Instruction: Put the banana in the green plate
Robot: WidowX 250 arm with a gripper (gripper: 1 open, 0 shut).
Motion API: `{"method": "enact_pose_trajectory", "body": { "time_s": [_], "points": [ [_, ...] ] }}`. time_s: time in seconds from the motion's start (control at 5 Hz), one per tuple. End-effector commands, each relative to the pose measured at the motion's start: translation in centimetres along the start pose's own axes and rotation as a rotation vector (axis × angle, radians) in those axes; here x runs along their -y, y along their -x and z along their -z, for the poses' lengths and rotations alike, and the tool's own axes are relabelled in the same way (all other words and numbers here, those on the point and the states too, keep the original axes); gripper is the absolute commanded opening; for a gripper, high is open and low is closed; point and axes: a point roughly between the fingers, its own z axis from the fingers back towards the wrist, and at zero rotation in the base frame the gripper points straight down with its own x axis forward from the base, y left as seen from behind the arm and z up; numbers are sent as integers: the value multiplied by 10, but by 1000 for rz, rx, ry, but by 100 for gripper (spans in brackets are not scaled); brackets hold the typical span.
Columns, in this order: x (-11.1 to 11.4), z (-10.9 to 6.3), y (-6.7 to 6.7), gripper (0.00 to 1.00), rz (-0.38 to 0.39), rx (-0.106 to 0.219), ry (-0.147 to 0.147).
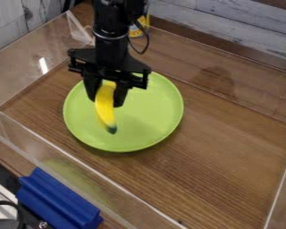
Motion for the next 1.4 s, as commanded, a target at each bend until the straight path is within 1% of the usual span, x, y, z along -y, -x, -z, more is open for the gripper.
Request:
{"method": "enact_pose_trajectory", "body": {
  "time_s": [0.0, 0.8, 1.0, 1.2],
  "points": [
    [2, -6, -11, 0, -1, 42, 4],
    [3, 4, -22, 0, -17, 25, 3],
    [3, 7, -24, 100, -21, 21, 2],
    [7, -3, -25, 100, -21, 13, 35]
  ]
}}
